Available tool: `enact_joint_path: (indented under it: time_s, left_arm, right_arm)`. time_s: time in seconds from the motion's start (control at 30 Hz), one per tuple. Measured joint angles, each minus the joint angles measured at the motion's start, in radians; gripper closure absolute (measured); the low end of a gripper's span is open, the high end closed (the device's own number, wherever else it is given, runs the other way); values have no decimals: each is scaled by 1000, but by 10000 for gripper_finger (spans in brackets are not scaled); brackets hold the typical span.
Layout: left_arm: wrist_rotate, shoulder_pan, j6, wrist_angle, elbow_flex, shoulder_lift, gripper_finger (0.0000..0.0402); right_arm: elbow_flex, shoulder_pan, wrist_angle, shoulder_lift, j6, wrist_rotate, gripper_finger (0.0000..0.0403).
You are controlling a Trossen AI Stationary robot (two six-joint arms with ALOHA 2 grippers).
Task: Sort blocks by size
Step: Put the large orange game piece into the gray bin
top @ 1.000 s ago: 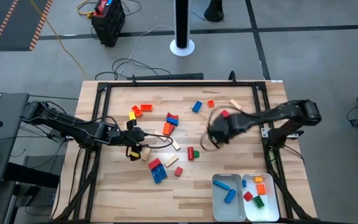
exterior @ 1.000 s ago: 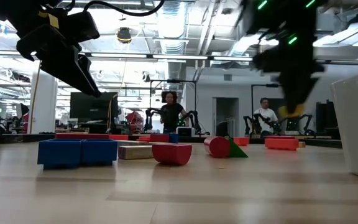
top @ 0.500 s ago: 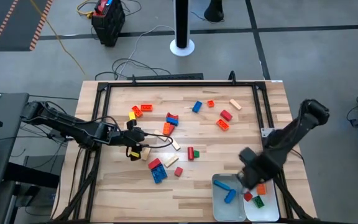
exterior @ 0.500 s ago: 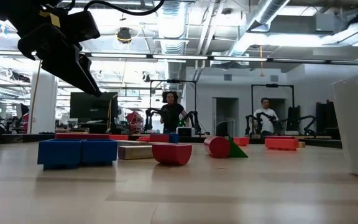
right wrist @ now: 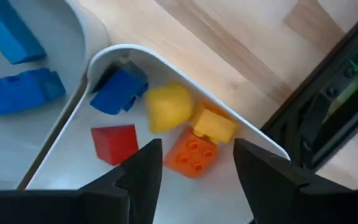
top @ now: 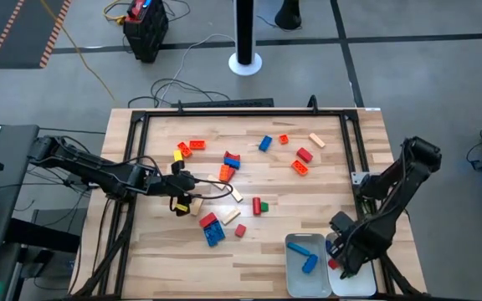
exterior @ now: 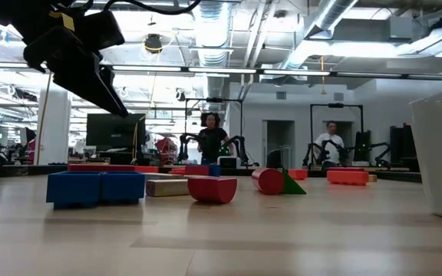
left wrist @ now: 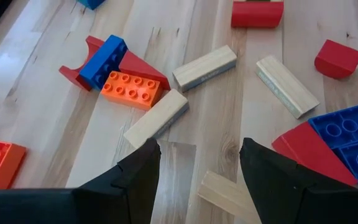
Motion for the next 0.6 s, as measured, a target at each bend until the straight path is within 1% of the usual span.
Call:
enact_joint_path:
  time_s: [0.17, 0.23, 0.27, 0.37, 0.5, 0.57, 0.6]
  left_arm:
    - [0, 0, 1, 0, 0, 0, 189]
    - [0, 0, 1, 0, 0, 0, 189]
    - [0, 0, 2, 3, 0, 0, 189]
    - [0, 0, 23, 39, 0, 0, 189]
    - [0, 0, 56, 88, 0, 0, 189]
    - [0, 0, 69, 101, 0, 0, 189]
    - [0, 0, 75, 103, 0, 0, 189]
  right_arm:
    - [6, -45, 38, -52, -40, -34, 164]
    - [22, -72, 28, -68, -74, -22, 164]
    - [31, -88, 21, -76, -99, 2, 164]
    - [41, -152, -25, -96, -201, 138, 164]
    - [38, -280, -89, -94, -374, 343, 164]
    - [24, -361, -70, -94, -489, 451, 164]
    - [11, -406, -37, -93, -546, 488, 164]
